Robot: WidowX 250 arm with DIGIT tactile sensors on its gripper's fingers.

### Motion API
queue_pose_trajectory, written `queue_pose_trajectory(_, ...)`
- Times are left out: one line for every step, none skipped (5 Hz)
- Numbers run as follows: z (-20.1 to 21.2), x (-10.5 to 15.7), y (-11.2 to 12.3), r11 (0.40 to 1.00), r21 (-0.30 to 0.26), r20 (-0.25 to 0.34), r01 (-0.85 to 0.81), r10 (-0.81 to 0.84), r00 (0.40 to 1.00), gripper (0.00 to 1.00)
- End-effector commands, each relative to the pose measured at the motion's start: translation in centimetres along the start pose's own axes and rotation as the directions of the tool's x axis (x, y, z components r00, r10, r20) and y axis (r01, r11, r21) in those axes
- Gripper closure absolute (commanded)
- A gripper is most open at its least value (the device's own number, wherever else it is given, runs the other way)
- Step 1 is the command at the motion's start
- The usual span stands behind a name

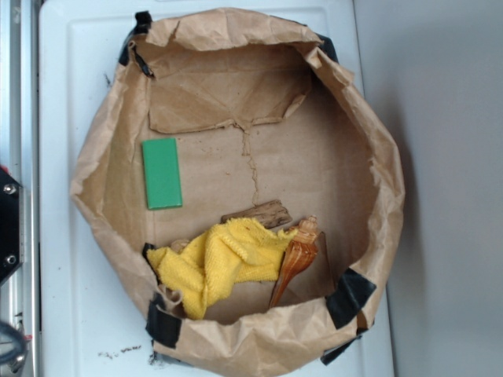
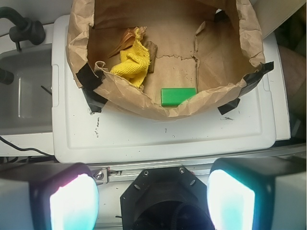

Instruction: Grab the green block.

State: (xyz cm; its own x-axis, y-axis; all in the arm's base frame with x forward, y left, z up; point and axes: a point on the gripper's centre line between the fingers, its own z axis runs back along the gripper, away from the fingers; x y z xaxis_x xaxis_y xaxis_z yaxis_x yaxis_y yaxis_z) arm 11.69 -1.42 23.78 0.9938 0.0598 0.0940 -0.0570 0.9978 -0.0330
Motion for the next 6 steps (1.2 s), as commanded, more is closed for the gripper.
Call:
queue_pose_trajectory(0.0,0.0,0.0,1.0,0.0,0.0,0.0,0.0,1.0,0.0)
queue_pose_trajectory(-1.7,4.9,0.9,0.988,0.031,-0.057,-0.153,0.155,0.986,0.0)
queue_pose_trajectory(-4.2,9.4,2.3,0.931,0.043,-0.047,-0.362,0.364,0.93,0.0)
queue_pose_trajectory(-7.4,13.0,4.1,0.811,0.13,-0.108,-0.571,0.584,0.805,0.0)
queue_pose_trajectory(-7.4,13.0,4.1,0.811,0.13,-0.108,-0.571,0.584,0.805,0.0)
queue_pose_trajectory(-7.4,13.0,4.1,0.811,0.13,-0.108,-0.571,0.584,0.805,0.0)
